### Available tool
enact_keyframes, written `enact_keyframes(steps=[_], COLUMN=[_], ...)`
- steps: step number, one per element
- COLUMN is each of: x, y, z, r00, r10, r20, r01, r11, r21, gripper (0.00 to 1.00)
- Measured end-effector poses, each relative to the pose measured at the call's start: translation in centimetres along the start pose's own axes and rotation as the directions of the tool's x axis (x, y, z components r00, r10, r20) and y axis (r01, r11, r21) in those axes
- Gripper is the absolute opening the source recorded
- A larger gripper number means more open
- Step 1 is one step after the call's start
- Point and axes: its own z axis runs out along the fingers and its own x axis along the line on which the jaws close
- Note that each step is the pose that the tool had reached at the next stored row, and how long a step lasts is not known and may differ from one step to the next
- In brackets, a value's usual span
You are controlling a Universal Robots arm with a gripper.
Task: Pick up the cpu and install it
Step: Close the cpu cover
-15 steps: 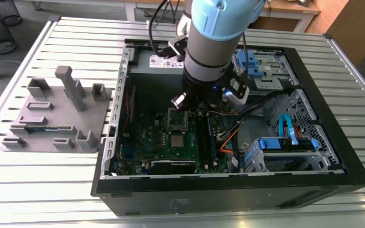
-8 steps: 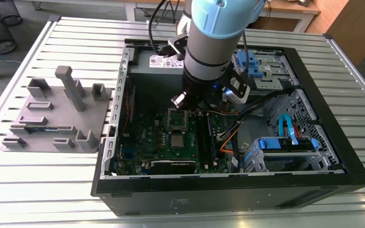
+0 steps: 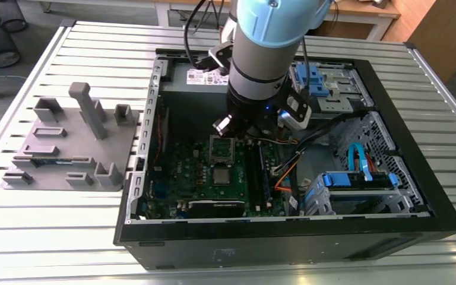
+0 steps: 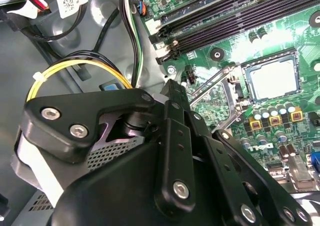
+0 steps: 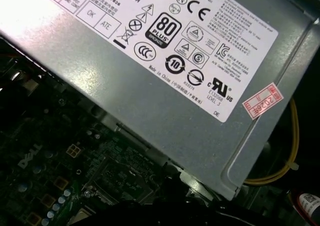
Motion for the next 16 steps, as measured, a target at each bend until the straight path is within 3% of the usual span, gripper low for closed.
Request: enact_keyframes(steps=[16], x=[0.17], y=[0.13], z=[-0.36], r00=[0.9999], r10=[-0.011], r20=[0.0009], r01=[0.011], r11=[0.9999], r21=[0.001], gripper=[0.11])
